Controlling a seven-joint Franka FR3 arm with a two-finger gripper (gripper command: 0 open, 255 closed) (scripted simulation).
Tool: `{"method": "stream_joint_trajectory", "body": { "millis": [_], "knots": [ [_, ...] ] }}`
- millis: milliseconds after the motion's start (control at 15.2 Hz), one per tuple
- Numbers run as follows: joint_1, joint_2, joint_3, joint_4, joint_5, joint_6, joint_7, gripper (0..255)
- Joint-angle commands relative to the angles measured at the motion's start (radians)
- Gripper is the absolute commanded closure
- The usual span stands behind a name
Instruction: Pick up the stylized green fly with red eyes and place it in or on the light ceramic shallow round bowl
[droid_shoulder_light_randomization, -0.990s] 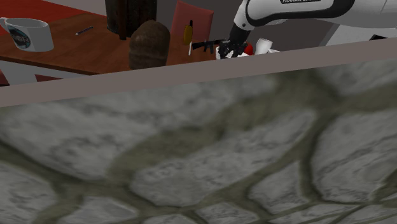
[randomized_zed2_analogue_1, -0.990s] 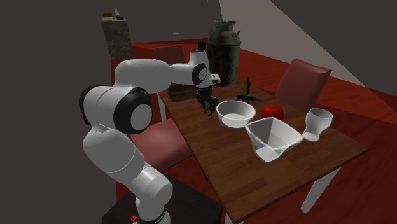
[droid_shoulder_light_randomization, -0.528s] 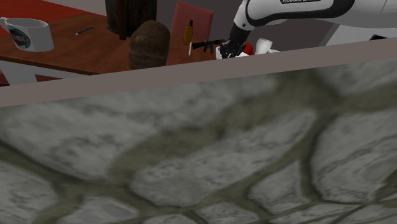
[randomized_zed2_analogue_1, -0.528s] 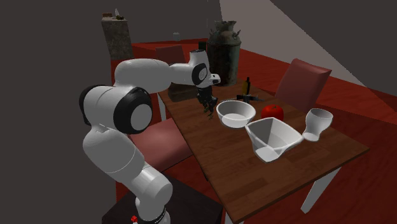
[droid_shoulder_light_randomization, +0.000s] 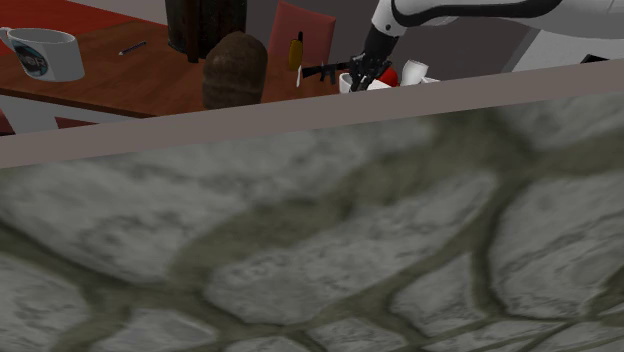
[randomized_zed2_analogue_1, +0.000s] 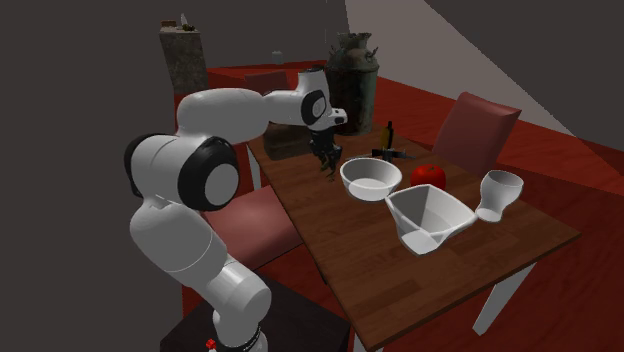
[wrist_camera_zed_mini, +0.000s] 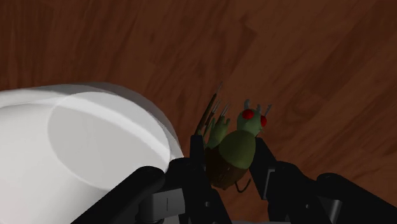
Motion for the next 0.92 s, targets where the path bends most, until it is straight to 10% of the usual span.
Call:
{"method": "stream_joint_trajectory", "body": {
  "millis": [0,858],
  "knots": [
    [0.0,0.001,0.001,0.028,0.001,-0.027,-0.001,255],
    [-0.001,0.027,0.001,0.229,0.002,-0.202,-0.016,255]
  ]
}}
